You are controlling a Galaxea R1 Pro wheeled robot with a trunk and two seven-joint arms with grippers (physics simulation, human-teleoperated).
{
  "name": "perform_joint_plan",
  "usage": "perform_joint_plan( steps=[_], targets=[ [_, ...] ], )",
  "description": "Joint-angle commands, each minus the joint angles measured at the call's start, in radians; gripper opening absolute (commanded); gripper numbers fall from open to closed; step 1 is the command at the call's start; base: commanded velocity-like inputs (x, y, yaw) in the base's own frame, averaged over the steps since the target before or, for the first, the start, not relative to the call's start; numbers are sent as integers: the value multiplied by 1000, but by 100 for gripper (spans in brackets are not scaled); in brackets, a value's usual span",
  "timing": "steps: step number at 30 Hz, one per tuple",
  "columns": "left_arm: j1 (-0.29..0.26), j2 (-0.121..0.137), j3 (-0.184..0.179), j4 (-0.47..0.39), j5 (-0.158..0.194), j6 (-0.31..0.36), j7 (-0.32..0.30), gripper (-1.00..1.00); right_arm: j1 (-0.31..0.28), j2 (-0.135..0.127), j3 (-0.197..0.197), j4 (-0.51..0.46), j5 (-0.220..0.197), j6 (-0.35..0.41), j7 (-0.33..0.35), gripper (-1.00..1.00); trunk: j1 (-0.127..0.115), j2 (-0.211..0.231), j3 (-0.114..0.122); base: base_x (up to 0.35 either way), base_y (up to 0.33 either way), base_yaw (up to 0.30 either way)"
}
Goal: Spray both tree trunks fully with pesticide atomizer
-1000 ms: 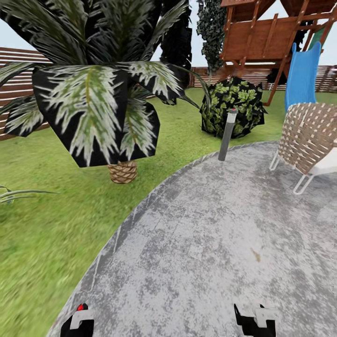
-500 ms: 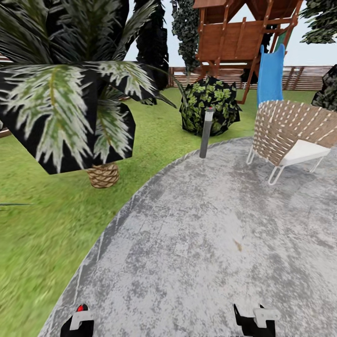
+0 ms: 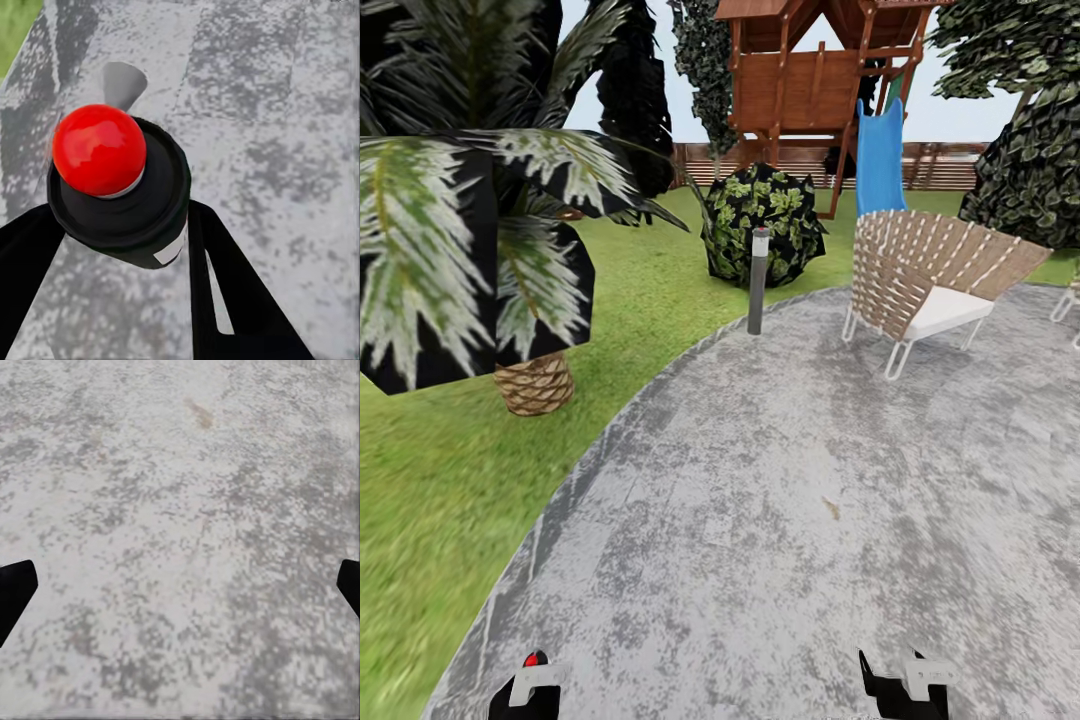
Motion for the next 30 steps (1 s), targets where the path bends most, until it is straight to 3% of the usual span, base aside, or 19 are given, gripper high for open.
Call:
perform_joint_plan(
  steps=[1, 14, 30],
  targets=[
    [0, 0, 0, 0, 0, 0, 0, -100, 0, 0, 0, 0, 0, 0, 0, 100, 0, 0, 0, 0, 0, -269],
    [0, 0, -1, 0, -2, 0, -1, -100, 0, 1, 0, 0, 0, 0, 1, 100, 0, 0, 0, -16, 0, -269],
    [0, 0, -3, 0, -8, 1, -4, -100, 0, 2, 0, 0, 0, 0, 2, 100, 0, 0, 0, -238, 129, -269]
  ],
)
